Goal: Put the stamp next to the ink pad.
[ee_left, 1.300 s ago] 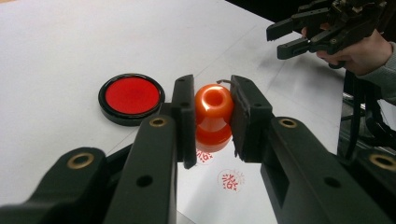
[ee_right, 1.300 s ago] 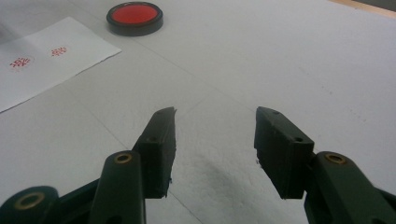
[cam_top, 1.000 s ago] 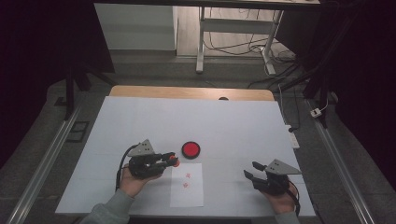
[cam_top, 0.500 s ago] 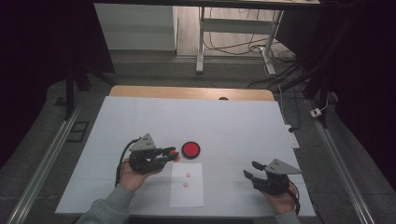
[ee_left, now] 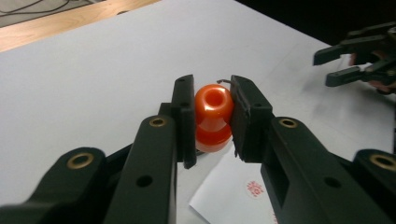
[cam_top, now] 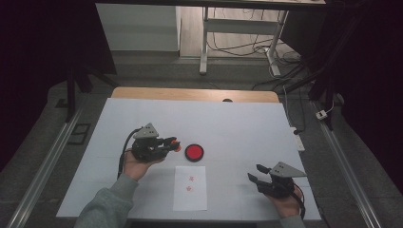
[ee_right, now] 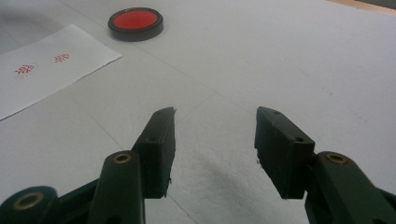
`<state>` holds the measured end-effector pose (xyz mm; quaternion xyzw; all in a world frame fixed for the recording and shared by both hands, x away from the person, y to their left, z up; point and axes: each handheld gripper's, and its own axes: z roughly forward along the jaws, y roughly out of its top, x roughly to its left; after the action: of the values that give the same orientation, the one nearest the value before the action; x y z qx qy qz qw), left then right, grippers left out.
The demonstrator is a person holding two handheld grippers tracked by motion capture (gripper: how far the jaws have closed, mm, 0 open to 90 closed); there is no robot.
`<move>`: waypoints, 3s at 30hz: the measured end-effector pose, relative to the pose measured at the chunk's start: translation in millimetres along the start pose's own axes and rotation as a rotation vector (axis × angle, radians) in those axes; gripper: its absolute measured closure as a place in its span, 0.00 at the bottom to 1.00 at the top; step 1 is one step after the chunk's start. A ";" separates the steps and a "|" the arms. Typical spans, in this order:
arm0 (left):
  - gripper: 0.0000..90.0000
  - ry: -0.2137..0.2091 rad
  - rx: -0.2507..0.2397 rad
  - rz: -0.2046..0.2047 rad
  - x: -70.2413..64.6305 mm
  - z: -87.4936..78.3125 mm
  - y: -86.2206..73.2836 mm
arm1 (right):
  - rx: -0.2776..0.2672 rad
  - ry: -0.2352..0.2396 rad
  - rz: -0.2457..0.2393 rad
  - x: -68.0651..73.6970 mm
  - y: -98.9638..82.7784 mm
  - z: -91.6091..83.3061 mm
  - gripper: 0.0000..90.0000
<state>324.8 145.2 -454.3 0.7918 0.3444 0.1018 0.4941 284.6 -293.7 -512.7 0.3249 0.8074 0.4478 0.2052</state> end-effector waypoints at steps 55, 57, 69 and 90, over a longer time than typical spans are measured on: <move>0.79 0.165 0.212 -0.039 61.0 81.5 -29.0 | 0.025 0.001 -0.002 -0.2 -4.3 0.1 0.53; 0.79 0.165 0.213 -0.036 60.6 81.1 -29.5 | 0.027 -0.001 -0.002 -0.4 -4.3 0.3 0.53; 0.46 0.165 0.157 -0.014 58.9 74.0 -26.1 | 0.030 0.000 -0.003 -0.6 -4.4 0.7 0.53; 0.34 0.174 0.134 0.058 27.2 8.3 -23.7 | 0.020 0.006 0.002 -2.0 -5.0 -2.0 0.52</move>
<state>338.5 163.4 -483.4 0.8209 0.3689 0.1610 0.4052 283.1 -298.2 -515.9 0.3264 0.8121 0.4408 0.1989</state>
